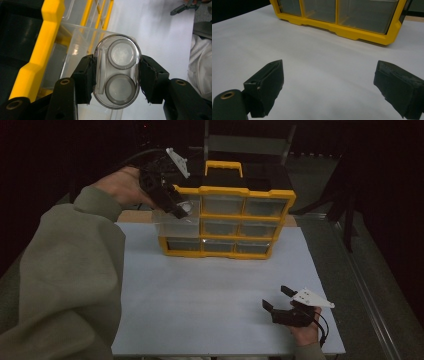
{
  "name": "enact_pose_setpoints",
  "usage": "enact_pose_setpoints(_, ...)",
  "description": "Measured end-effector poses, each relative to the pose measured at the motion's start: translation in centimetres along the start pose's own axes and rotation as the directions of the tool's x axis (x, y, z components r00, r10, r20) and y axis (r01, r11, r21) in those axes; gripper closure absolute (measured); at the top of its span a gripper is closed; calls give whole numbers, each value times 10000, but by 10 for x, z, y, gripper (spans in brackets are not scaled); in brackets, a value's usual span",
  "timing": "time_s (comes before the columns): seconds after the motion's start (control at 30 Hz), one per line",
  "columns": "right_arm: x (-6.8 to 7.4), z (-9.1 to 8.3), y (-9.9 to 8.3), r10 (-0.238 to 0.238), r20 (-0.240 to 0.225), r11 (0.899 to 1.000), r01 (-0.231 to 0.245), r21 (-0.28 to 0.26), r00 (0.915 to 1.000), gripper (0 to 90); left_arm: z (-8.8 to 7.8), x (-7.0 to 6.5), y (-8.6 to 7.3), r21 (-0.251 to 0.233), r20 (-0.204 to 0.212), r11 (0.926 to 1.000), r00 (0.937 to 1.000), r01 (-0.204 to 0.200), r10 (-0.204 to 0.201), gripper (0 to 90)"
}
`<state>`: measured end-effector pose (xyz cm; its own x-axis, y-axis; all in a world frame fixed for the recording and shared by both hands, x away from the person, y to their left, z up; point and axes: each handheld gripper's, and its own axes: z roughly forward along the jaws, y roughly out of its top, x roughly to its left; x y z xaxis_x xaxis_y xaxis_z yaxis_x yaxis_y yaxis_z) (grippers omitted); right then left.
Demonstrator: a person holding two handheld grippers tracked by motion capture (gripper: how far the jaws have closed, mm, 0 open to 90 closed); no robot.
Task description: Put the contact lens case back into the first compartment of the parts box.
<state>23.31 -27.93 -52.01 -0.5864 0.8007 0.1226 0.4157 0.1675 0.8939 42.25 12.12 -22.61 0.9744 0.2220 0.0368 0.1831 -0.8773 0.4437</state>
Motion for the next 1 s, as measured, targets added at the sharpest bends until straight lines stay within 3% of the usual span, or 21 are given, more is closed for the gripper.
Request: enact_pose_setpoints(1.0, 0, 0, 0, 17, -31, 10000, -17, 6, 10000, 97, 14, 13, -1, 473, -499, 9976, 9976, 507, -483, 495)
